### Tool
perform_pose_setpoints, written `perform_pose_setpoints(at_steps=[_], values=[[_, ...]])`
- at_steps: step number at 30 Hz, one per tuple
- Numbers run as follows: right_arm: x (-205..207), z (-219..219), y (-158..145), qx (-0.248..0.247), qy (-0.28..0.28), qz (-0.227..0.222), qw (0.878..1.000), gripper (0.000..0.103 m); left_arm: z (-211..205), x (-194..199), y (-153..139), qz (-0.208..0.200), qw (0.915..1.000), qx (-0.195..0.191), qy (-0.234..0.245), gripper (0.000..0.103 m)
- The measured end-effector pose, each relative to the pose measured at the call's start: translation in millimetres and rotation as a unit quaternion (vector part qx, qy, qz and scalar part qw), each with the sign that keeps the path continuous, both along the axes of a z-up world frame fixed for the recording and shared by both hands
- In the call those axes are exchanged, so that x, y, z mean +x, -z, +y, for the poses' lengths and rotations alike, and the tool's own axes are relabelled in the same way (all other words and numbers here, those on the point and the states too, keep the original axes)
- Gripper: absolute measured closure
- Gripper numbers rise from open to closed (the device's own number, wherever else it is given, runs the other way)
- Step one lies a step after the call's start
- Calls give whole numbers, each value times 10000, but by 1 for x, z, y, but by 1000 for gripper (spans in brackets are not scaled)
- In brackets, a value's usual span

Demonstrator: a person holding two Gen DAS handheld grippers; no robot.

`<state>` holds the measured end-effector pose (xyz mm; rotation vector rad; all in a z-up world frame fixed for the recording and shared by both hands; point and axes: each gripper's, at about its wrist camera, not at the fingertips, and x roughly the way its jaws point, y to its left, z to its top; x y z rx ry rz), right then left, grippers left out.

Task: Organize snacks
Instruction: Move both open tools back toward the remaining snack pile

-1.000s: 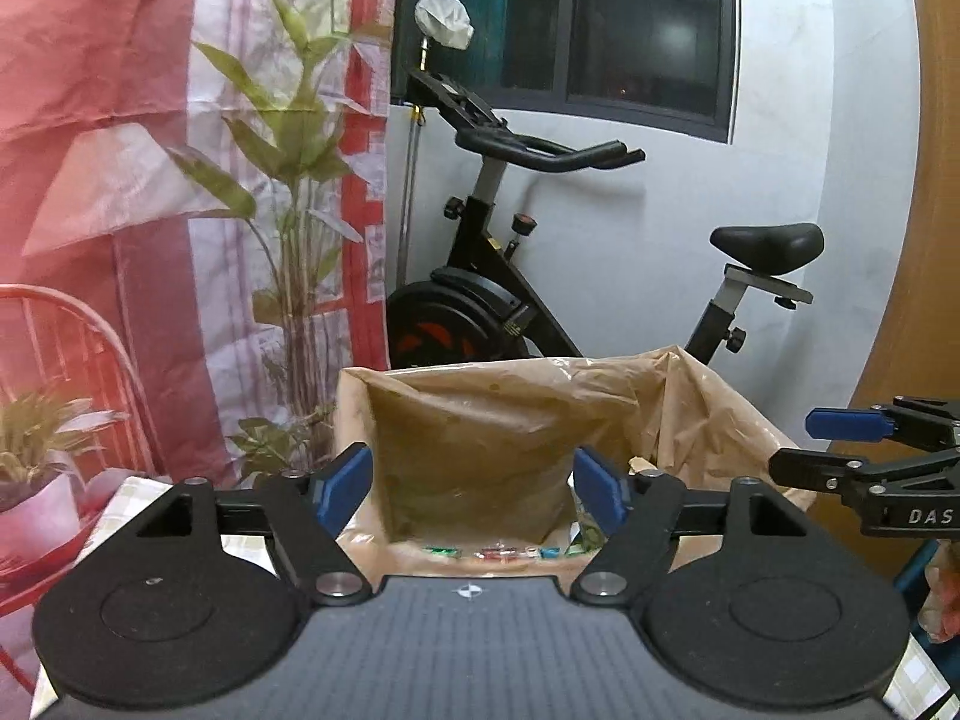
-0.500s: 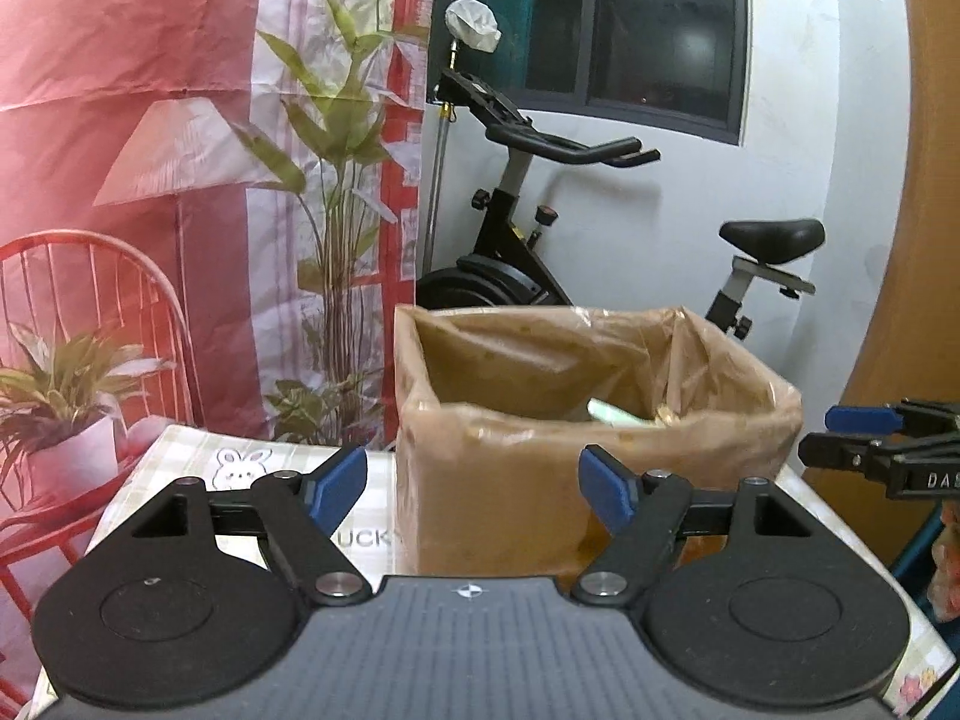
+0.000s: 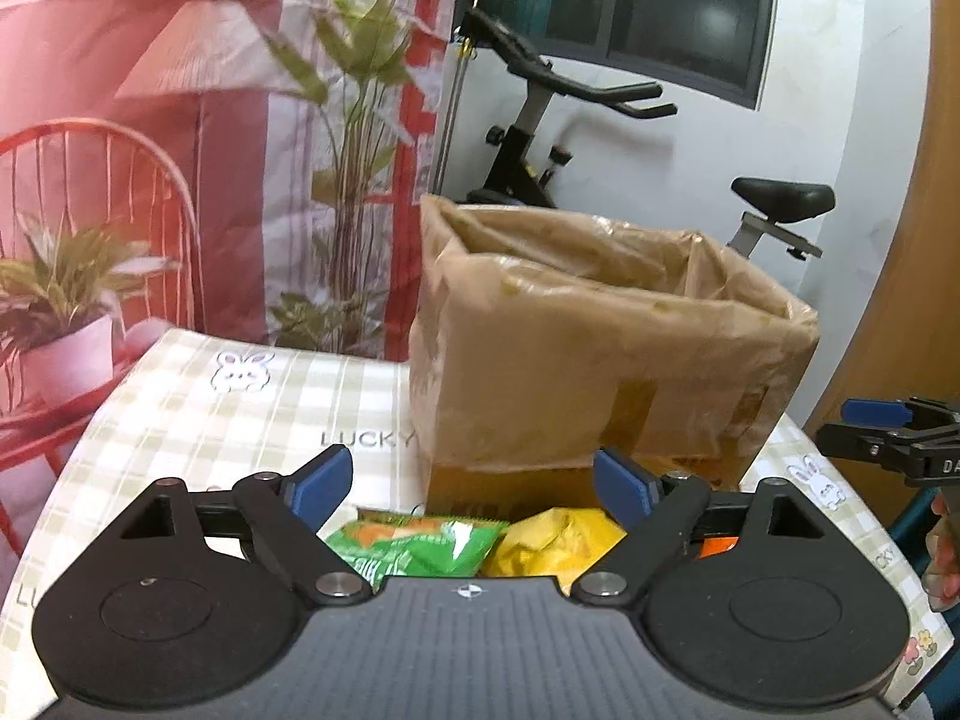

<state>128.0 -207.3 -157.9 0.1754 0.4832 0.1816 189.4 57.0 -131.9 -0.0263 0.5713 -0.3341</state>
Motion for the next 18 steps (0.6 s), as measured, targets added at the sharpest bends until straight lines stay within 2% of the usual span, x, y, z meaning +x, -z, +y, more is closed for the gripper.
perform_pose_setpoints(at_steps=[5,18], values=[[-1,-1,12,105,33,140,9998,3,6,2,8,92,9999,-33,-70,11],[3,4,35,42,73,455,9989,3,18,1,27,251,9993,-89,-264,11]])
